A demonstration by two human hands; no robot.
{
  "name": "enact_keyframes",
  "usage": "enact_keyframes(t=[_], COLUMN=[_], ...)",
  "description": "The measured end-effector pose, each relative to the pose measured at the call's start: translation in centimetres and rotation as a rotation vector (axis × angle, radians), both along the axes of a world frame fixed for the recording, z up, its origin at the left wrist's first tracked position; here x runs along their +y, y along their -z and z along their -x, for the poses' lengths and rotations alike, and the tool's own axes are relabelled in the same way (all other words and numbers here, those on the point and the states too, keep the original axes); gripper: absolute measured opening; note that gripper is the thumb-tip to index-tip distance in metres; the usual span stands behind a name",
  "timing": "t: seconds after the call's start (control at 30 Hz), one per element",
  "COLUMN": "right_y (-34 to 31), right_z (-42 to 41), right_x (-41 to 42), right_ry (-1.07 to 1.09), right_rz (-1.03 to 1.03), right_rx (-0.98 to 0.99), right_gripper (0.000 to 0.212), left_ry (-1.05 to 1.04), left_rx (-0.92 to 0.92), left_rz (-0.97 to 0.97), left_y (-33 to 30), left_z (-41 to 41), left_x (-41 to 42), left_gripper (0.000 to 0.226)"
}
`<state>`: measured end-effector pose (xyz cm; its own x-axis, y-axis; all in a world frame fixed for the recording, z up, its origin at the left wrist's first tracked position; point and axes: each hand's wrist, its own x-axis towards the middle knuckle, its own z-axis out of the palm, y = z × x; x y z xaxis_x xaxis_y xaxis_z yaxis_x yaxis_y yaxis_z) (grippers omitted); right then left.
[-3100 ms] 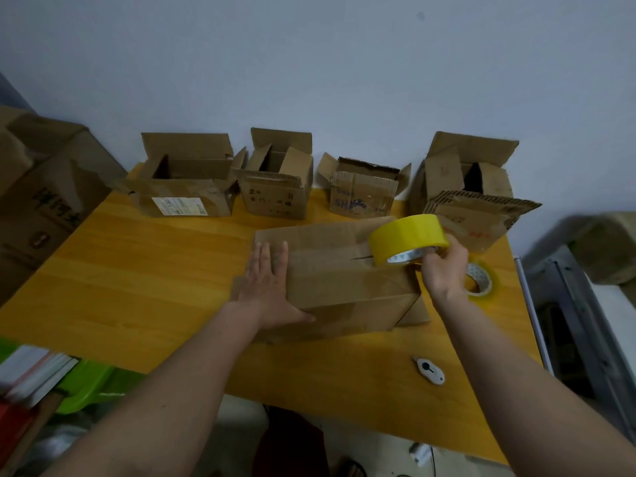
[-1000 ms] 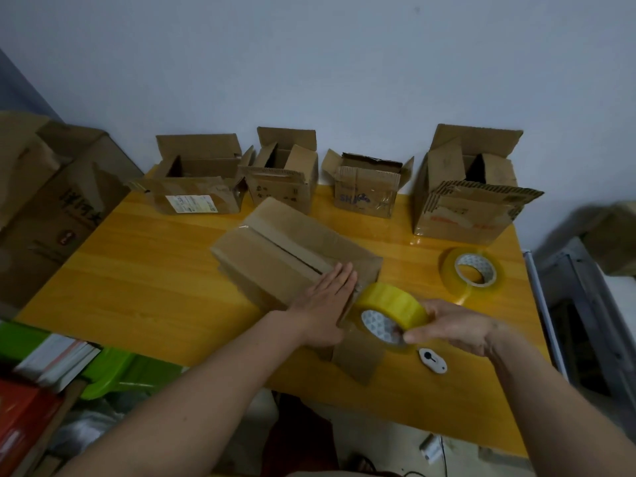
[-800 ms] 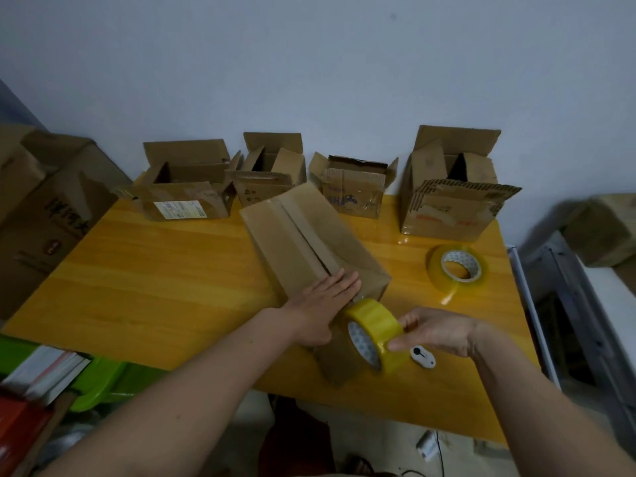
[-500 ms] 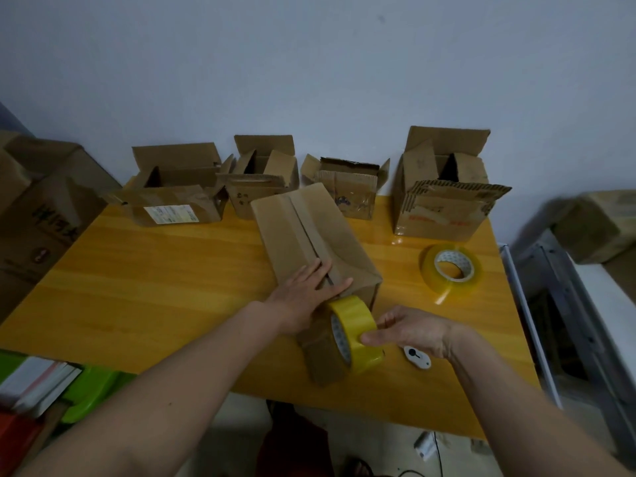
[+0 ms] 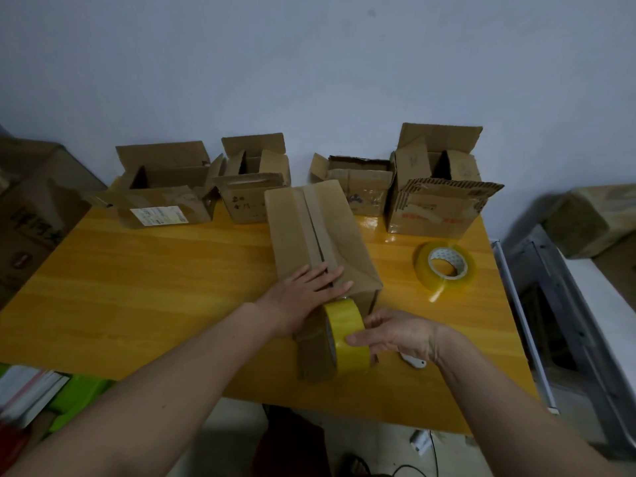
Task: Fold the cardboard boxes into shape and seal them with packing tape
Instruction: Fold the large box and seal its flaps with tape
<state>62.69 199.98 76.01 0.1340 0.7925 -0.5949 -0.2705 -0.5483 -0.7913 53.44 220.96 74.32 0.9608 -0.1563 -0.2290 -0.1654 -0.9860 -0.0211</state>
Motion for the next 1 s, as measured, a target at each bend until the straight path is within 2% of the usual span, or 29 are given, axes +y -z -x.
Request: enact_keyframes(t=[0.07,0.13,0.23,0.57,0.67,0.87,0.9,1.0], right_y=[-0.2,-0.4,-0.4,-0.2,0.5,1.4,1.5,2.4], right_z=[0.3,0.6,0.9,1.8,2.4,2.8,2.8,3.5], right_x=[0.6,1.0,0.9,0.6,0.1,0.0,0.1,-0.3], right_ry=[0.037,0.069,0.088,0.095,0.121,0.177,0.175,0.211], right_rz=[0.003,0.010,0.003,-0.023,0.034,0.097,0.121,0.198], right_rx=[-0.028,-0.063,-0.103,-0.170,-0.206,-0.210,-0.201,-0.119], right_gripper=[0.024,0.041,0.047,0.044,0.044,0.030,0.032,0.056], left_ry=[-0.046,-0.092,-0.105,-0.135,-0.161,-0.170,-0.179,-0.195], left_rx=[-0.025,-0.033,-0.038,-0.063,-0.067,-0.062,-0.061,-0.055], left_rz=[0.013,0.028,0.036,0.040,0.043,0.050,0.054,0.051], left_y=[-0.2,-0.3,-0.4,0.3,0.3,0.2,0.1,0.0], left_z=[-0.1,-0.2,-0.4,-0.1,0.0,-0.1,-0.1,-0.2], left_x=[0.3,0.4,0.4,0.1,0.0,0.1,0.2,0.1], left_gripper=[0.107,0.100,0.095,0.097,0.088,0.085,0.084,0.083])
